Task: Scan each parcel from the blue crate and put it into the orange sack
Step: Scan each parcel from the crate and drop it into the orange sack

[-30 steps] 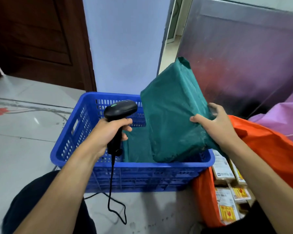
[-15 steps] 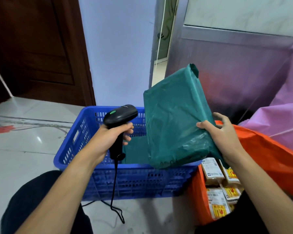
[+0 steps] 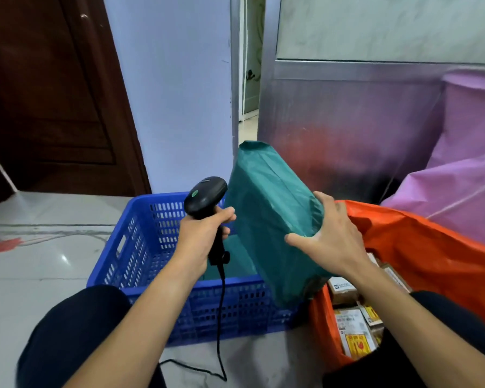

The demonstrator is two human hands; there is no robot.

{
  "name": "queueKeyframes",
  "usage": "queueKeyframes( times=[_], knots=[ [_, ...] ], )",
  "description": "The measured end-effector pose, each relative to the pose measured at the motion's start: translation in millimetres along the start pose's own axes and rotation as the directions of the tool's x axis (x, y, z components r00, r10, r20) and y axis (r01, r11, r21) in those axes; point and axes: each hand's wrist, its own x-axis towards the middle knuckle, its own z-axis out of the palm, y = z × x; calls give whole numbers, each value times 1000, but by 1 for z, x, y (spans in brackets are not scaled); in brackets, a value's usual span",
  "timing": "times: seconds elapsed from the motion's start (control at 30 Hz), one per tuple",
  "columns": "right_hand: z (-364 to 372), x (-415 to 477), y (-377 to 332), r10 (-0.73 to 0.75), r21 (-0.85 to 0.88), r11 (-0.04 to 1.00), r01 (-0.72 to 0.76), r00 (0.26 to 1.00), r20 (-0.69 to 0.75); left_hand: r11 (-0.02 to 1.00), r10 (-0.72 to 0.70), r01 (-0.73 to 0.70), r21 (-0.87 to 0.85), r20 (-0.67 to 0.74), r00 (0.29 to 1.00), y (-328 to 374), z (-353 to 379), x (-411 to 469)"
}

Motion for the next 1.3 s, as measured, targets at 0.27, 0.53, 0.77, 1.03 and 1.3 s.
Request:
queueKeyframes(
  times=[0.27, 0.53, 0.77, 1.03, 1.3],
  knots=[
    [19, -10, -23, -33, -147, 989, 31, 999, -14, 976, 124, -111, 189, -60, 990, -20, 30, -7],
    [16, 11, -15, -42, -91, 995, 47, 997, 58, 982, 39, -38, 186, -2, 999, -30, 53, -2],
    [22, 32, 15, -87, 543, 838, 44, 995, 54, 993, -76, 78, 83, -22, 997, -24, 64, 15],
    [49, 13, -7, -121, 693, 717, 75, 992, 18, 979, -202, 202, 4, 29, 979, -18, 29, 25],
    [78, 14, -32, -84, 778, 627, -41, 989, 120, 951, -266, 269, -153, 41, 963, -25, -23, 32]
  ],
)
